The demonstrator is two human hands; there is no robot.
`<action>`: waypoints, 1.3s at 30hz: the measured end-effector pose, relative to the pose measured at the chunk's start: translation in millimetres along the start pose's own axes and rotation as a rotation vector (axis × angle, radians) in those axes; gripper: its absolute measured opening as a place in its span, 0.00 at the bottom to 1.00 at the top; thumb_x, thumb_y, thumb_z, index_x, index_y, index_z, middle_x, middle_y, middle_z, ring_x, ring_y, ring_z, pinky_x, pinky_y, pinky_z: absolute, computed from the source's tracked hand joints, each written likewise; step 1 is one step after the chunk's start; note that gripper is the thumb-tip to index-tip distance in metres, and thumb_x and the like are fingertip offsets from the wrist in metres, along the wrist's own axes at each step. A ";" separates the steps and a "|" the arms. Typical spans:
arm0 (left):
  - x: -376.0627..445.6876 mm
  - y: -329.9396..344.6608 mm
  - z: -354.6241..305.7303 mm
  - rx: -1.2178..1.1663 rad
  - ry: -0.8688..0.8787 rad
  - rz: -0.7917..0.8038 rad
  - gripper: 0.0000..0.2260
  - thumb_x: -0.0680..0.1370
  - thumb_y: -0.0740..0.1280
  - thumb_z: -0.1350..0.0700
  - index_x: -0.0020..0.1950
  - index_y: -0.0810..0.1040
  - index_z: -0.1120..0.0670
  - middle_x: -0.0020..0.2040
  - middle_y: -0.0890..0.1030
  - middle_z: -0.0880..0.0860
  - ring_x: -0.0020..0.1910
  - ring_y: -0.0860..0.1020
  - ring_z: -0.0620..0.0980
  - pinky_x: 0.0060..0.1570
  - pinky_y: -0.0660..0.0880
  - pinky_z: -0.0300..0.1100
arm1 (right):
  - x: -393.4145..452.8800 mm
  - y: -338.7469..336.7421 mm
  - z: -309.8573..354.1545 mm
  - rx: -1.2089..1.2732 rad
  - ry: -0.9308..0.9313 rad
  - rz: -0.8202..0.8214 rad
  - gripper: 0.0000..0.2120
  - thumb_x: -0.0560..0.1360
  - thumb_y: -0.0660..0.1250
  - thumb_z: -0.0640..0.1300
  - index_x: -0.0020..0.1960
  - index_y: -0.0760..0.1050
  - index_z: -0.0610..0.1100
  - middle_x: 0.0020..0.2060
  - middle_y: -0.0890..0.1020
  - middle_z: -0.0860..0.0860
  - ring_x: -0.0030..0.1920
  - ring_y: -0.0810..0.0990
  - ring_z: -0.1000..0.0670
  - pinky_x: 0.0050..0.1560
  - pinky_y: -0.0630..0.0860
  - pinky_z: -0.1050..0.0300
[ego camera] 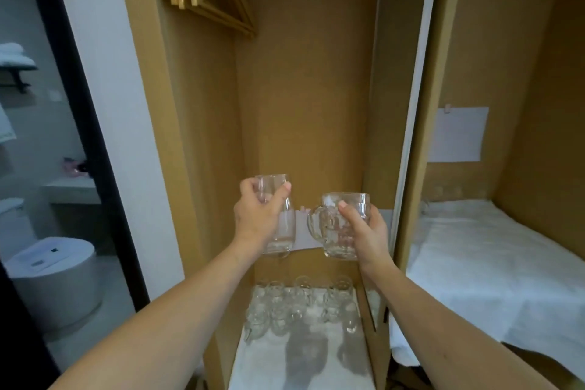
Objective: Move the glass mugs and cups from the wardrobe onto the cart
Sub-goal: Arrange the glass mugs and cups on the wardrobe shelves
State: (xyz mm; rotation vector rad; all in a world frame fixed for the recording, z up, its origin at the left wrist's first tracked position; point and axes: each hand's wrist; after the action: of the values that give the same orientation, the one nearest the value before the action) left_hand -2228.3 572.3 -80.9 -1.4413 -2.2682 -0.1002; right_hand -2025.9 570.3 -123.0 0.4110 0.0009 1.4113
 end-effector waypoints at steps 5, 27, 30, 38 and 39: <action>-27.0 12.6 -7.5 -0.080 0.005 0.104 0.26 0.74 0.72 0.36 0.64 0.69 0.47 0.40 0.81 0.45 0.40 0.81 0.42 0.47 0.82 0.50 | -36.2 -29.1 23.1 -0.061 -0.047 -0.098 0.29 0.65 0.78 0.57 0.60 0.78 0.44 0.51 0.86 0.43 0.50 0.86 0.41 0.45 0.85 0.43; -142.0 173.0 -71.2 -0.110 -0.039 0.383 0.36 0.67 0.68 0.28 0.66 0.68 0.49 0.38 0.80 0.43 0.46 0.81 0.50 0.53 0.81 0.57 | -96.1 -223.8 65.0 -0.117 -0.010 -0.392 0.25 0.63 0.79 0.64 0.52 0.81 0.50 0.46 0.87 0.46 0.46 0.87 0.43 0.45 0.84 0.46; -155.5 206.9 -80.0 -0.110 -0.026 0.386 0.34 0.66 0.67 0.28 0.61 0.70 0.50 0.33 0.79 0.37 0.43 0.80 0.47 0.46 0.79 0.47 | -91.2 -259.5 74.2 -0.123 -0.011 -0.405 0.27 0.62 0.79 0.65 0.54 0.81 0.50 0.46 0.87 0.47 0.46 0.87 0.45 0.44 0.84 0.46; -186.3 284.0 -101.7 -0.069 -0.031 0.339 0.35 0.65 0.69 0.27 0.63 0.70 0.48 0.50 0.81 0.46 0.51 0.80 0.46 0.54 0.79 0.52 | -79.4 -337.5 95.4 -0.119 -0.005 -0.362 0.29 0.62 0.79 0.62 0.55 0.81 0.45 0.44 0.87 0.46 0.43 0.87 0.45 0.38 0.82 0.52; -190.0 292.3 -103.6 -0.055 -0.033 0.337 0.36 0.65 0.68 0.26 0.64 0.70 0.48 0.55 0.80 0.47 0.54 0.79 0.47 0.56 0.79 0.52 | -77.1 -346.4 96.9 -0.121 0.005 -0.355 0.29 0.62 0.79 0.62 0.55 0.80 0.45 0.45 0.87 0.45 0.44 0.87 0.44 0.39 0.82 0.51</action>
State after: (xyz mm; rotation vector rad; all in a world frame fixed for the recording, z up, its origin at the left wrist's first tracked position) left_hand -1871.0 513.9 -116.2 -1.8438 -2.0268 -0.0344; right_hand -1684.8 434.8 -148.1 0.2898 -0.0071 1.0566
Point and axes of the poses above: each hand's wrist, its own x-axis towards the middle knuckle, its own y-axis out of the palm, z = x × y
